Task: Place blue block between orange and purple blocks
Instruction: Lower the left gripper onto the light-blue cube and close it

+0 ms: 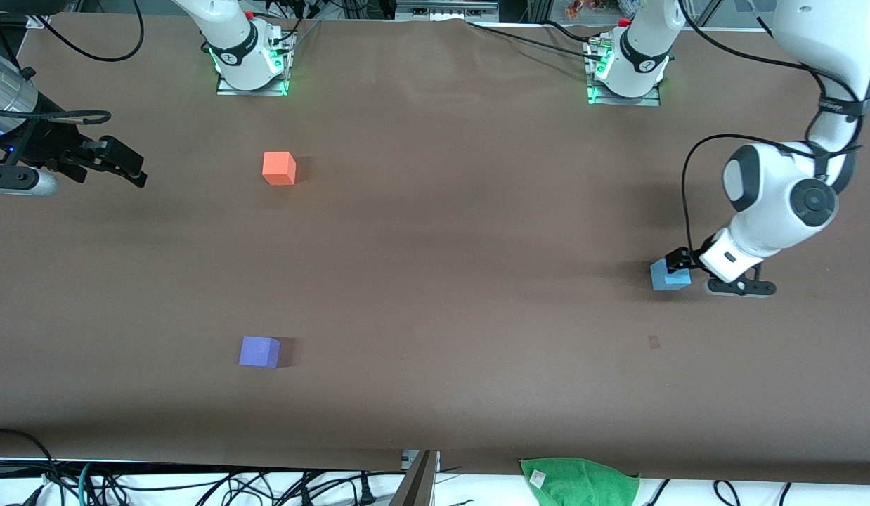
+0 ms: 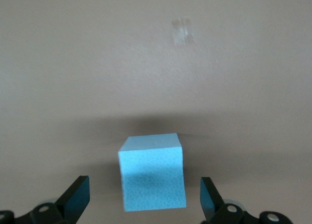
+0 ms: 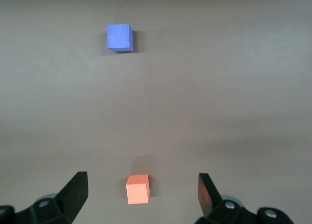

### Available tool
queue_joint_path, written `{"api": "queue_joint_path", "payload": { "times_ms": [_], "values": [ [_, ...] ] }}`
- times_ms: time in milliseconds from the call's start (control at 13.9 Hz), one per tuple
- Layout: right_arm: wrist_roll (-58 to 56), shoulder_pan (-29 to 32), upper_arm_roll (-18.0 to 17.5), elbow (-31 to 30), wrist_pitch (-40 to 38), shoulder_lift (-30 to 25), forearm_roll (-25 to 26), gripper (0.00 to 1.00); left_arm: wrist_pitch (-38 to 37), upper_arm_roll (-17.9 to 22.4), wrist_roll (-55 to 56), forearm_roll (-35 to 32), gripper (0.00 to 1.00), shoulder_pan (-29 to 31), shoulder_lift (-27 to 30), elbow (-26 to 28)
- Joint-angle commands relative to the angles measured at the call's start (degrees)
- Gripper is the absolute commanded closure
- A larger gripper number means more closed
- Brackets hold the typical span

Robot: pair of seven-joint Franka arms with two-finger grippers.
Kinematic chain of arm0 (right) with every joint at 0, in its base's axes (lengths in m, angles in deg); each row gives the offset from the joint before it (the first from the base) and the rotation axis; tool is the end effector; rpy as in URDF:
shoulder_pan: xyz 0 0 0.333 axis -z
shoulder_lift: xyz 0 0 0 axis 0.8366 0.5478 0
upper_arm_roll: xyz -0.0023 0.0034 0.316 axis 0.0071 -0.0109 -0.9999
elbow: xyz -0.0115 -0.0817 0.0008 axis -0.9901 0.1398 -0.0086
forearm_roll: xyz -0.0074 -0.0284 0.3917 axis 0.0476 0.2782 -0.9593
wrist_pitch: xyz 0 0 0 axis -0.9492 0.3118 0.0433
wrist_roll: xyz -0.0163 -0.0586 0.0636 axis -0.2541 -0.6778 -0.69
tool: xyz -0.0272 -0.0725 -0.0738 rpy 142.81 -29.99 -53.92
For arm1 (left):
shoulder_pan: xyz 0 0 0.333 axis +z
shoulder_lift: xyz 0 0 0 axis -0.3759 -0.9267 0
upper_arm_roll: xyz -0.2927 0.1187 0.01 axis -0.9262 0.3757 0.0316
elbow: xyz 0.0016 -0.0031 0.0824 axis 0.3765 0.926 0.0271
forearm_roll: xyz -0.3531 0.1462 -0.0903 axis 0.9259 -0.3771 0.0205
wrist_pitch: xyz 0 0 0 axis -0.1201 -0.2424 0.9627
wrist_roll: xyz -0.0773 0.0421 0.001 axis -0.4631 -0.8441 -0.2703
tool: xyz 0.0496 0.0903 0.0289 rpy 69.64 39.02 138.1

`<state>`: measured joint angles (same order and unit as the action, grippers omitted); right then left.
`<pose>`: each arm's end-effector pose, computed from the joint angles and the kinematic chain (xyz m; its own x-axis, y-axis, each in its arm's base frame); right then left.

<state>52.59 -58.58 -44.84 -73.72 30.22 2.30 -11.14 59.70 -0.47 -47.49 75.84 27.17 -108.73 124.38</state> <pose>0.5644 0.0537 0.6081 0.9971 -0.0756 0.0072 -0.0755 -0.9971 -0.0131 0.5790 0.0312 0.2433 0.9986 -0.0496 0.0206 -0.0498 -0.9987 0.0095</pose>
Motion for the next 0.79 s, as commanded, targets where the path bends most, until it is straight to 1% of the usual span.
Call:
{"api": "queue_joint_path", "payload": {
  "times_ms": [0,359,503,575,647,719],
  "values": [
    [-1.0,0.1,0.0,0.9,-1.4,-0.1,-1.0,0.0,4.2,-0.5,-1.0,-1.0,0.0,0.4,-1.0,2.1],
    [-1.0,0.1,0.1,0.9,-1.5,-0.1,-1.0,0.0,5.2,-0.5,-1.1,-0.9,0.0,0.6,-5.6,1.4],
    [-0.9,0.0,0.1,0.9,-1.4,-0.1,-1.0,0.0,5.6,-0.6,0.4,-0.2,0.47,0.5,-5.5,1.2],
    [-0.9,0.0,0.0,1.0,-1.4,-0.1,-0.8,0.0,5.5,-0.5,0.6,-0.2,0.53,0.4,-5.1,1.1],
    [-0.8,0.0,-0.1,1.0,-1.4,-0.1,-0.8,0.0,5.2,-0.6,0.1,-0.2,0.81,0.6,-4.6,0.6],
    [-0.9,0.0,-0.1,1.0,-1.4,-0.1,-0.8,0.0,5.1,-0.6,0.3,-0.2,0.85,0.5,-3.7,0.3]
  ]
}}
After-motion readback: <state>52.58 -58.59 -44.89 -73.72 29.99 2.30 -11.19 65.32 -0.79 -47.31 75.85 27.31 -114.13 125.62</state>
